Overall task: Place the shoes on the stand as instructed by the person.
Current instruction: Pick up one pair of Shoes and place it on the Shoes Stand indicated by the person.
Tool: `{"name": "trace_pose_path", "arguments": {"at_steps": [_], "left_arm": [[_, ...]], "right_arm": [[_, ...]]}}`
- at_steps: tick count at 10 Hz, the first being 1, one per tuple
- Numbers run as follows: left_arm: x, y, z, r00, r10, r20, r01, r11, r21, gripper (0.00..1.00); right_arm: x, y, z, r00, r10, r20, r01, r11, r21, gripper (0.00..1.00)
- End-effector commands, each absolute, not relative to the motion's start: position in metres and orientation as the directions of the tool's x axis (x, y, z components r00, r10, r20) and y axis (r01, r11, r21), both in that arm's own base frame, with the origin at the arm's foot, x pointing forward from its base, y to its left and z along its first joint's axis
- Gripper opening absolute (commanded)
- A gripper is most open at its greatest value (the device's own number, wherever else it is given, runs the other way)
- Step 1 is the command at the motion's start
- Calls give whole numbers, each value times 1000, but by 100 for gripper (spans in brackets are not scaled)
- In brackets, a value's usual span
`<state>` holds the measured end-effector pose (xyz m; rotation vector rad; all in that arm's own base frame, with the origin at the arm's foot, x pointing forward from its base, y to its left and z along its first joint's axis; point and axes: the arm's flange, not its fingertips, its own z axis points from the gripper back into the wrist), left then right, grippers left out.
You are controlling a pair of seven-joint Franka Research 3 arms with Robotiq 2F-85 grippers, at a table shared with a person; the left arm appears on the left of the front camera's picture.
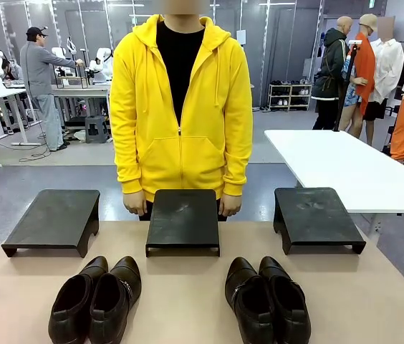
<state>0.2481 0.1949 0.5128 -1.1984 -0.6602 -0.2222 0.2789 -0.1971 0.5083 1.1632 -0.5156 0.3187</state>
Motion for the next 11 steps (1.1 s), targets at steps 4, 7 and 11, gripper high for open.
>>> {"name": "trace_pose_path", "arguments": {"at_steps": [4, 7, 11], "left_arm": [[180, 232, 473, 766, 357, 534, 386, 408, -828, 100], [182, 231, 481, 772, 331, 543, 381, 443, -812, 100], [174, 241, 473, 756, 393, 524, 358, 422, -833, 100]], "right_arm": [[216, -237, 498, 834, -191, 518, -396, 446, 802, 100], [213, -236, 491, 845, -180, 503, -375, 471, 798, 100], [208, -252, 496, 837, -208, 506, -372, 461, 806, 100]]}}
